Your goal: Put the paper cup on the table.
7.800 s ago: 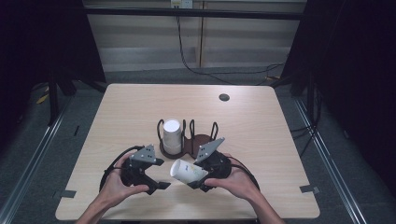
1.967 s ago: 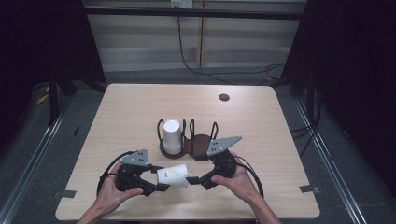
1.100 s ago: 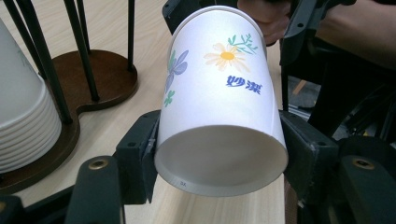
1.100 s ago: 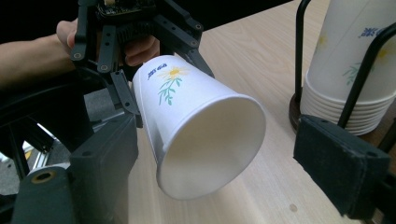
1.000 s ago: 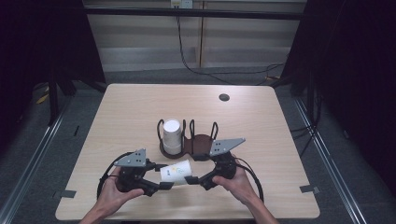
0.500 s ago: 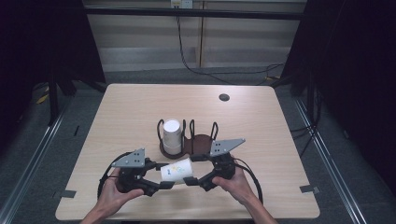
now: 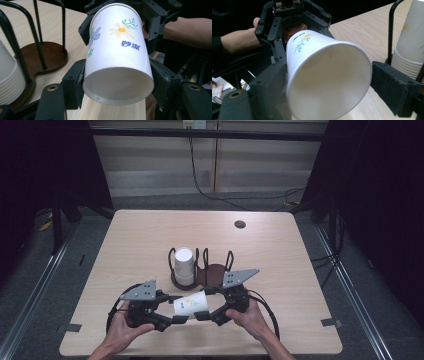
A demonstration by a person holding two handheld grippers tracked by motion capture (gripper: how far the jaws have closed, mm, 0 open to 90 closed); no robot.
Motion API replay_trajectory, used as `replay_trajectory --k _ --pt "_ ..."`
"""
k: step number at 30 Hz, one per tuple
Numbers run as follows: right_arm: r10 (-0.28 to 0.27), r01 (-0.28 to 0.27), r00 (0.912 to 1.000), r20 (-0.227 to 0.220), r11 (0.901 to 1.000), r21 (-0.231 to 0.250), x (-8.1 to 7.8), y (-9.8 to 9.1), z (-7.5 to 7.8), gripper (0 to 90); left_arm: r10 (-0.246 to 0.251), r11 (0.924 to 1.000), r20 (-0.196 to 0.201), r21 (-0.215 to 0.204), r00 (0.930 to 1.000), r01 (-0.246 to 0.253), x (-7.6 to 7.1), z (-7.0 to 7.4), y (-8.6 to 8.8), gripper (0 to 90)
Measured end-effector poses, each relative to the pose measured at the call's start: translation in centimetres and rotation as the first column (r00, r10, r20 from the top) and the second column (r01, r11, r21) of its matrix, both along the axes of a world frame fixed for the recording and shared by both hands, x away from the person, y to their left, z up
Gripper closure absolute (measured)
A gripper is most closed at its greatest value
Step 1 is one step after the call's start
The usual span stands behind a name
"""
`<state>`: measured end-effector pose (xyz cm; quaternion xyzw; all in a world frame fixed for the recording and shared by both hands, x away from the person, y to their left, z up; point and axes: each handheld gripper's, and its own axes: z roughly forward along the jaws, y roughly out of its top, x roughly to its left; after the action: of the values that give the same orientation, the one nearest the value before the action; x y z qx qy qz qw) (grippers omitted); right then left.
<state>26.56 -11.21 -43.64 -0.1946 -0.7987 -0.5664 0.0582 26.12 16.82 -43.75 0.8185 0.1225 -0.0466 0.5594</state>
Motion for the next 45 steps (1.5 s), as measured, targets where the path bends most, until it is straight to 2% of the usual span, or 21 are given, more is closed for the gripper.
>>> replay_trajectory --k 8,10,15,18,19,22,24,26,30,35,38,40,45 --pt "0.017 -0.016 0.9997 -0.017 0.9998 0.009 0.1 0.0 -0.2 20.2 -0.006 1.0000 -0.010 -0.002 0.9999 0.006 0.2 -0.2 0.0 36.4" --pt "0.015 -0.014 0.9997 -0.020 0.9998 0.016 0.2 -0.1 -0.1 21.3 -0.008 0.9999 -0.027 -0.007 0.9996 0.008 0.2 -0.4 0.0 35.8" --pt "0.022 -0.022 0.9995 -0.023 0.9995 0.024 0.4 -0.3 0.0 24.5 0.005 1.0000 -0.034 0.007 0.9994 -0.005 0.5 -0.5 0.0 32.2" --pt "0.025 -0.025 0.9993 -0.029 0.9993 0.029 0.3 -0.2 0.0 25.7 -0.001 0.9999 -0.061 0.010 0.9982 0.001 0.6 -0.6 0.0 30.0" --pt "0.026 -0.025 0.9993 -0.028 0.9993 0.027 0.3 -0.2 0.0 25.8 0.001 0.9999 -0.054 0.013 0.9985 0.000 0.6 -0.6 0.0 30.0" --pt "0.022 -0.022 0.9995 -0.021 0.9995 0.023 0.2 -0.2 0.2 26.3 0.007 0.9997 -0.045 0.024 0.9990 -0.006 0.5 -0.6 -0.1 27.6" --pt "0.017 -0.017 0.9997 -0.018 0.9996 0.023 0.2 -0.3 0.3 26.5 0.030 0.9983 -0.033 0.051 0.9990 -0.029 0.6 -0.5 -0.1 22.5" --pt "0.014 -0.014 0.9998 -0.016 0.9997 0.020 0.2 -0.4 0.4 26.6 0.053 0.9972 -0.037 0.054 0.9979 -0.051 0.8 -0.5 0.0 15.8" --pt "-0.002 0.003 0.9999 -0.012 0.9998 0.020 0.2 -0.6 0.4 26.7 0.063 0.9959 -0.027 0.067 0.9976 -0.061 0.9 -0.5 0.1 16.2" --pt "-0.012 0.013 0.9997 -0.019 0.9999 0.009 0.4 -0.9 0.4 26.8 0.048 0.9933 -0.061 0.108 0.9970 -0.041 1.0 -0.8 -0.1 16.6" --pt "-0.024 0.024 0.9996 -0.013 0.9996 -0.012 0.5 -1.0 0.4 26.9 0.042 0.9910 -0.044 0.129 0.9982 -0.036 0.8 -0.8 -0.1 17.0" --pt "-0.024 0.024 0.9995 -0.021 0.9997 -0.009 0.5 -1.1 0.4 26.9 0.043 0.9905 -0.042 0.133 0.9982 -0.038 0.9 -0.8 -0.1 17.0" --pt "-0.031 0.031 0.9993 -0.021 0.9994 -0.017 0.5 -1.3 0.5 27.0 0.053 0.9867 -0.068 0.157 0.9963 -0.042 1.2 -0.9 0.3 17.0"
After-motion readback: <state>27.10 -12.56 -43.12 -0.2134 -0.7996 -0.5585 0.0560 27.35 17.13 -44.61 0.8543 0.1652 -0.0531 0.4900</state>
